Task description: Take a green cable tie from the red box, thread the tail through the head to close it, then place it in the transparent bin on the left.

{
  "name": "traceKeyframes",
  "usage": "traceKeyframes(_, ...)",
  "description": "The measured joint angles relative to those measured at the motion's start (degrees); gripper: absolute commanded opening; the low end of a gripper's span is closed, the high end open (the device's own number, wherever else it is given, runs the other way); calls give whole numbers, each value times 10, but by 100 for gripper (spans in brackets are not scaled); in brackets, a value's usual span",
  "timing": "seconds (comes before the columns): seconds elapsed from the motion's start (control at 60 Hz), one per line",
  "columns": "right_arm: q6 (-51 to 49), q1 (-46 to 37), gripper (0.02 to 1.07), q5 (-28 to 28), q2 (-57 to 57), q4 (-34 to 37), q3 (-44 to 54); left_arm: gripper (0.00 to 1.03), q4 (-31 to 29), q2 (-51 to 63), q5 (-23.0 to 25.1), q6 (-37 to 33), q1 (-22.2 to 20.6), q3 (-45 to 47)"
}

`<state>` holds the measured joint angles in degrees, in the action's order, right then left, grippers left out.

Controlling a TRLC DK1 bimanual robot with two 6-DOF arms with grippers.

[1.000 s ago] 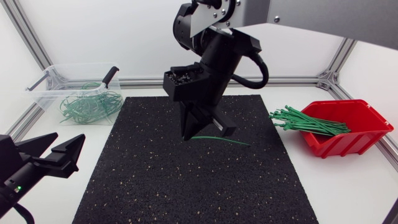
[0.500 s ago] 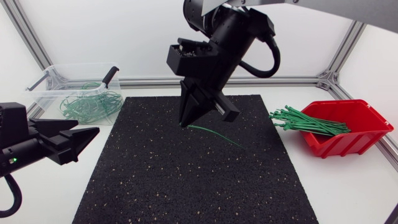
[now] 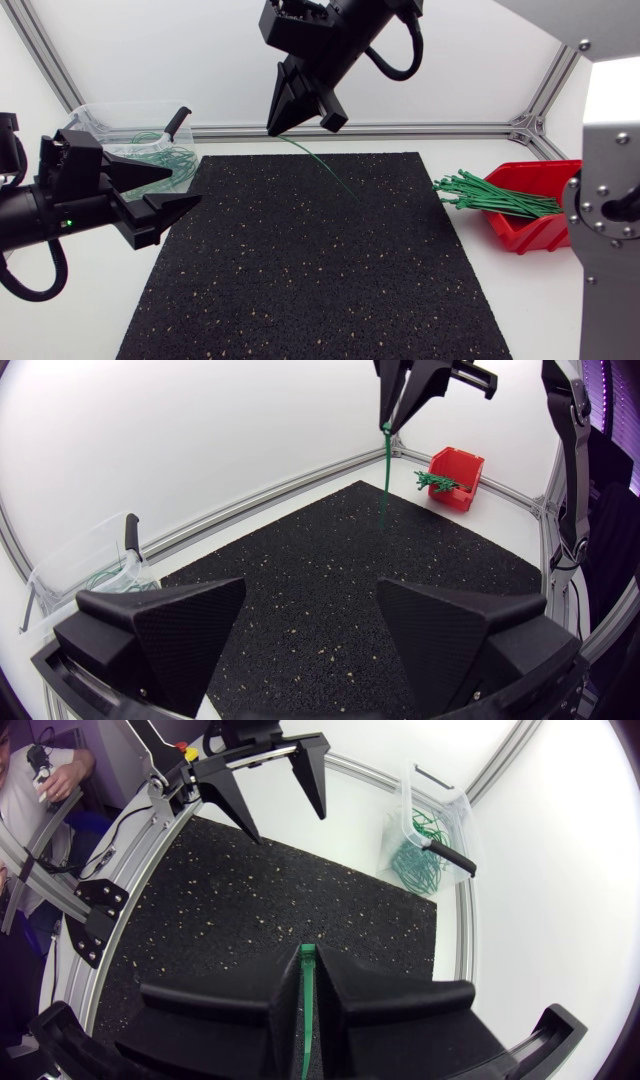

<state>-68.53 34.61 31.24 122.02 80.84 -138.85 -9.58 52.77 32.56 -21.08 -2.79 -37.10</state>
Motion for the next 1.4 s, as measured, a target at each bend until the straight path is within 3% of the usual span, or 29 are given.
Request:
traceKeyframes(0.133, 0, -7, 8, 3, 34, 0, -25, 92, 22, 25, 0, -6, -13, -6)
traceKeyframes(0.283, 0, 0, 8, 48, 32, 2, -9, 92, 56, 28, 18, -17, -30, -7)
traceKeyframes(0.55, 0, 10, 8, 135, -13, 25, 96, 92, 119, 28, 83, -36, -76, 28)
traceKeyframes(0.667, -19, 12, 8, 170, -40, 75, 123, 92, 123, 31, 111, -38, -79, 37)
traceKeyframes(0.85, -53, 22, 8, 193, -106, 84, 214, 92, 124, 31, 126, -45, -108, 46)
traceKeyframes(1.133, -101, 50, 8, 262, -167, 97, 336, 92, 51, -19, 200, -45, -140, 46)
traceKeyframes(1.4, -173, 56, 8, 339, -174, 152, 343, 92, -31, -81, 242, -46, -180, 45)
